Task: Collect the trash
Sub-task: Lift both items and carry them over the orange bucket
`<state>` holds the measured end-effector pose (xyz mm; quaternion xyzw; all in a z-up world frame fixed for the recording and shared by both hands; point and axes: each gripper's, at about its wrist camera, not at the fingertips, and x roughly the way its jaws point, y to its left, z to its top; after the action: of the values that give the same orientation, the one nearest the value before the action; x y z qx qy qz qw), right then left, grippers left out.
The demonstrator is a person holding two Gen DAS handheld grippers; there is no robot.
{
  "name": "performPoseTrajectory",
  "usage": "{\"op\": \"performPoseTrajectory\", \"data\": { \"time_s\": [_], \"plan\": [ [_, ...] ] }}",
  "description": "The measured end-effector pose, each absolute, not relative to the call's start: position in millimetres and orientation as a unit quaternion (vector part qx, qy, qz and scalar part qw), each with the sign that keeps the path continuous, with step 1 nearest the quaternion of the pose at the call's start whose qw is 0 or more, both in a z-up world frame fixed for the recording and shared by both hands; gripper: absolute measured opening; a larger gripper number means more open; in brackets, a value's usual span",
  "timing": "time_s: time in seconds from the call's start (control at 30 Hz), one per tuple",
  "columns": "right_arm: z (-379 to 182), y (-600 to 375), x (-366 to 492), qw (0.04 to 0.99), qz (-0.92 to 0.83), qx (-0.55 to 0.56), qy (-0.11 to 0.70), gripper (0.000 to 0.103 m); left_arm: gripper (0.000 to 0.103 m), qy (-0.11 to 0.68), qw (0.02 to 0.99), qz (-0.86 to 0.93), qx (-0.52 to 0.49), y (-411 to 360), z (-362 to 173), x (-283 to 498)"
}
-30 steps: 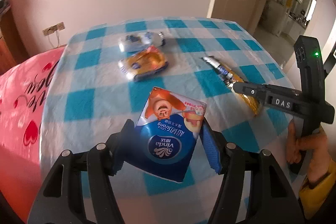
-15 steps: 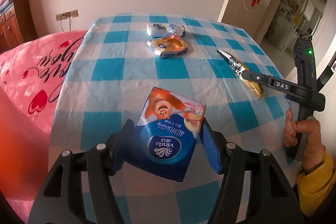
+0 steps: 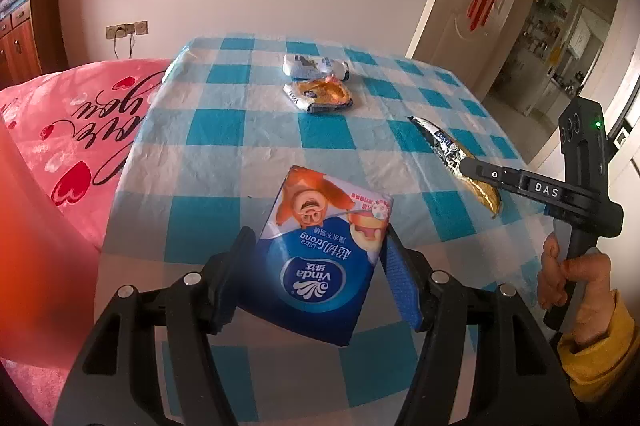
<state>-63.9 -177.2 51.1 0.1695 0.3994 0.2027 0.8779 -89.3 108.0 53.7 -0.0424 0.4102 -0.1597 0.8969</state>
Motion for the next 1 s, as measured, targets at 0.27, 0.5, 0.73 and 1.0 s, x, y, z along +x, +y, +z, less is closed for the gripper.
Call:
{"op": "performPoseTrajectory", "data": {
  "time_s": [0.27,0.5,0.73,1.0],
  "plan": [
    [67,-163,-74,0.855,0.249,0.217,0.4,0.011,0.064,0.393,0.902,-0.168,-0.064,115,63,-94],
    [91,-141,-78,0.84,0.293,0.234,0.392,0.011,0.064,0.361,0.915,-0.168,-0.069,125,87,-101],
    [124,-99,-79,0.825,0.35,0.222,0.384,0.011,0.064,0.318,0.935,-0.144,-0.07,147,121,-111],
    [154,-26,-73,0.794,0.425,0.189,0.392,0.011,0.064,0.271,0.957,-0.07,-0.072,198,161,-131]
  ]
}}
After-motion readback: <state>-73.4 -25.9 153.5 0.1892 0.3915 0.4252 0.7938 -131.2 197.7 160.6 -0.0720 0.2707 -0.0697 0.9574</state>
